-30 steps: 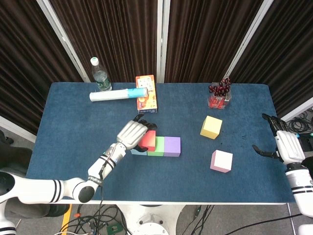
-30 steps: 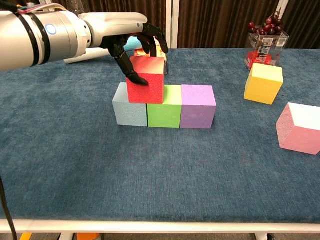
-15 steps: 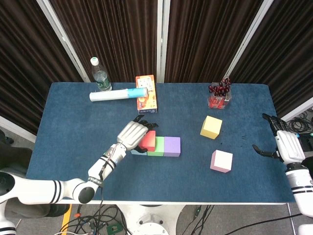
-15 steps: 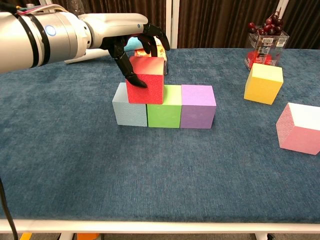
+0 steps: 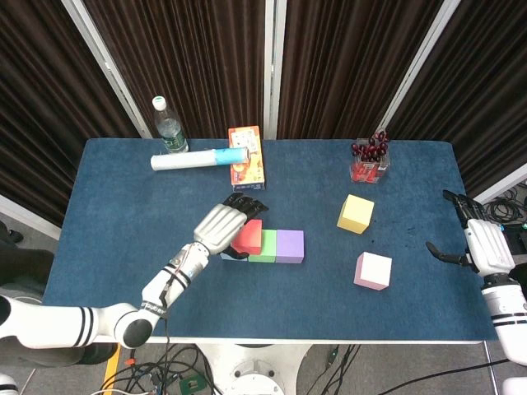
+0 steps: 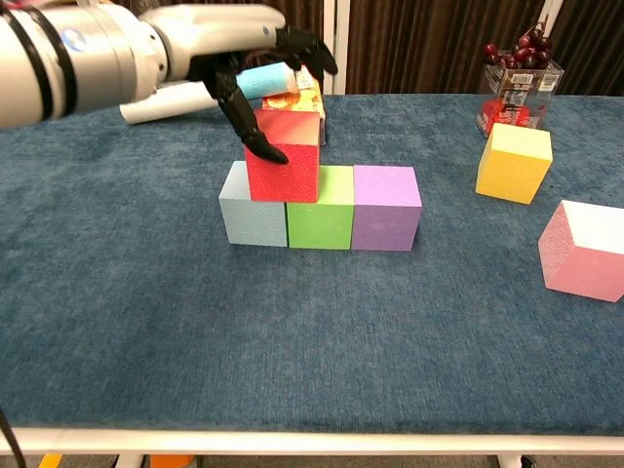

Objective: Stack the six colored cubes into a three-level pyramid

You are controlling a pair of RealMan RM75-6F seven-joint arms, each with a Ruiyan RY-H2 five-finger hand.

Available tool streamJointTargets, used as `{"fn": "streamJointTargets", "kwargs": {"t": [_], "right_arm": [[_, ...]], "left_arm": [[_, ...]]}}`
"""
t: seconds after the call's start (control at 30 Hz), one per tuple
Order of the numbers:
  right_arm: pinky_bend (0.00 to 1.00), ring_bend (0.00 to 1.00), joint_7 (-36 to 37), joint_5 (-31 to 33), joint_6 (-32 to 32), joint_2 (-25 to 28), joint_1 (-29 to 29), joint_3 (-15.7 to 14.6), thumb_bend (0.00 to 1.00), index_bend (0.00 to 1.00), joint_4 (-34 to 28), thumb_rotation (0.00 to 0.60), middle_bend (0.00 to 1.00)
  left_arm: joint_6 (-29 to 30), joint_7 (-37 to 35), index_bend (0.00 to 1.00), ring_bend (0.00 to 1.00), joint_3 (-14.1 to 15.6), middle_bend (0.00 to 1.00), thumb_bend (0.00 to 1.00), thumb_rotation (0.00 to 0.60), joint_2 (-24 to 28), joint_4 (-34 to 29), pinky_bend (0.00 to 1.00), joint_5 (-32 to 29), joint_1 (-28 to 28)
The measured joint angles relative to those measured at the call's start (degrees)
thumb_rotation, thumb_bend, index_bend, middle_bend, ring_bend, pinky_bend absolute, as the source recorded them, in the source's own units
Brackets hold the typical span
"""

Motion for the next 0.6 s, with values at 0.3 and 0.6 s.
{"fn": "streamJointTargets", "kwargs": {"t": [0.3, 0.6], "right_arm": [[0.00, 0.00, 2.9, -5.7, -3.1, 1.6, 0.9, -2.4, 0.20, 0.00, -0.5, 0.600, 0.13], [0.00, 0.00, 0.0, -10.0, -8.9, 0.0, 6.4, -3.6, 0.15, 0.00, 3.5, 0.600, 0.13]], "left_arm": [[3.2, -13.1, 0.16, 0.07, -1.3, 0.16, 0.09, 0.600, 12.0, -2.6, 0.06, 5.9, 9.1], [7.6, -18.6, 0.19, 0.08, 0.9, 0.21, 0.09, 0.600, 16.6, 6.2, 0.06, 6.6, 18.2]]}}
